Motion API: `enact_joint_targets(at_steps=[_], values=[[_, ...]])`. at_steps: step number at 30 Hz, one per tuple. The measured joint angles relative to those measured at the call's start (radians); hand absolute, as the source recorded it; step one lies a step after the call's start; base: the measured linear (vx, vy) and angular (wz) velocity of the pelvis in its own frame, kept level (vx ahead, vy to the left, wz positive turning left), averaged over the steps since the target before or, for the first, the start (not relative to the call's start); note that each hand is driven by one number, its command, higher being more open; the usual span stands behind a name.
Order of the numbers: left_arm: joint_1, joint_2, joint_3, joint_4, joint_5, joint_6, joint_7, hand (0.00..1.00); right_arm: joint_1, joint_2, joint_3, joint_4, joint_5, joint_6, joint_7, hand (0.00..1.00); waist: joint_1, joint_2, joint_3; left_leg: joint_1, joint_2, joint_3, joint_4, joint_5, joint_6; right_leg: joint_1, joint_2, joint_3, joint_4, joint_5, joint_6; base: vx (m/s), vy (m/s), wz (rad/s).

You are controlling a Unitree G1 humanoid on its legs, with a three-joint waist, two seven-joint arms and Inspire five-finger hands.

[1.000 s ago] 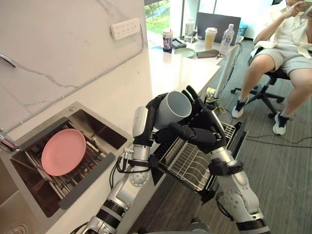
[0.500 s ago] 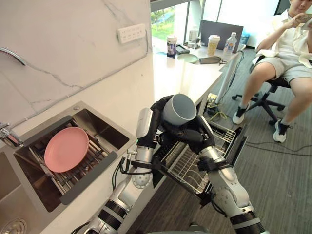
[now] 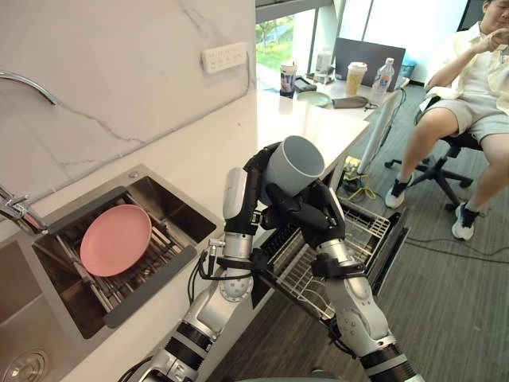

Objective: Walk over to the sink, pick up the cup, carry it to the dishwasher, place the cup inside the dishwasher, then close the dishwasher door

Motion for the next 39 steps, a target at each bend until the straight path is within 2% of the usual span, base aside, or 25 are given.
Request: enact_joint_targets(at_steps=[3, 4, 7, 11, 17, 23, 32, 39], values=[[0.0, 0.0, 0.003, 0.0, 0.0, -0.002, 0.0, 0.0, -0.007, 0.007, 0.022, 0.027, 0.038, -0.036, -0.001, 0.0, 0.0, 0.0, 0.0, -0.001, 0.0, -0.003, 0.0, 0.001, -0.001, 0.001, 0.0, -0.003, 0.0, 0.0, 0.0, 0.01, 0.0, 0.02], [0.0, 0.0, 0.004, 0.0, 0.0, -0.003, 0.001, 1.0, -0.008, 0.009, 0.029, 0.031, 0.059, -0.041, -0.001, 0.0, 0.0, 0.0, 0.0, -0.002, 0.0, -0.005, 0.0, 0.001, -0.001, 0.001, 0.0, -0.005, 0.0, 0.0, 0.0, 0.01, 0.001, 0.04], [0.0, -0.001, 0.004, 0.0, -0.003, -0.008, 0.001, 1.0, -0.008, 0.021, 0.037, 0.035, 0.114, -0.047, -0.001, 0.0, 0.002, 0.0, 0.0, -0.004, 0.0, -0.008, 0.0, 0.001, -0.001, 0.001, 0.0, -0.007, 0.0, -0.001, 0.0, 0.01, 0.001, 0.02], [0.03, 0.001, -0.015, 0.005, -0.044, -0.02, -0.031, 1.0, -0.043, 0.067, 0.031, 0.04, 0.143, -0.125, -0.034, 0.0, 0.0, 0.0, 0.0, -0.004, 0.0, -0.009, 0.0, 0.001, -0.001, 0.001, 0.0, -0.008, 0.0, -0.002, 0.0, 0.0, 0.0, 0.0], [0.051, 0.001, -0.071, 0.019, -0.056, -0.026, -0.057, 1.0, -0.097, 0.126, -0.011, 0.04, 0.092, -0.271, -0.204, 0.0, 0.001, 0.001, 0.0, -0.005, -0.001, -0.01, 0.0, 0.001, -0.001, 0.001, -0.001, -0.009, -0.001, -0.002, 0.001, 0.0, 0.0, 0.0], [0.051, 0.006, -0.108, 0.044, -0.016, -0.031, -0.056, 1.0, -0.098, 0.137, -0.111, 0.038, 0.049, -0.372, -0.331, 0.0, -0.001, 0.003, -0.002, -0.006, -0.001, -0.01, -0.004, 0.001, -0.001, 0.002, -0.001, -0.009, -0.002, -0.002, 0.001, 0.0, 0.0, 0.0], [0.052, 0.004, -0.114, 0.03, 0.0, -0.038, -0.067, 1.0, -0.091, 0.137, -0.22, 0.016, 0.049, -0.432, -0.417, 0.0, -0.002, 0.005, -0.003, -0.006, -0.001, -0.01, -0.004, 0.001, -0.001, 0.004, -0.001, -0.011, -0.004, -0.005, 0.001, 0.0, 0.0, 0.0], [0.106, 0.003, -0.112, -0.067, -0.05, -0.073, -0.124, 1.0, -0.02, 0.131, -0.352, -0.095, 0.028, -0.442, -0.418, 0.0, -0.005, 0.005, -0.003, -0.007, -0.001, -0.011, -0.005, -0.001, -0.001, 0.006, -0.001, -0.013, -0.01, -0.005, 0.001, 0.0, 0.0, 0.0]])
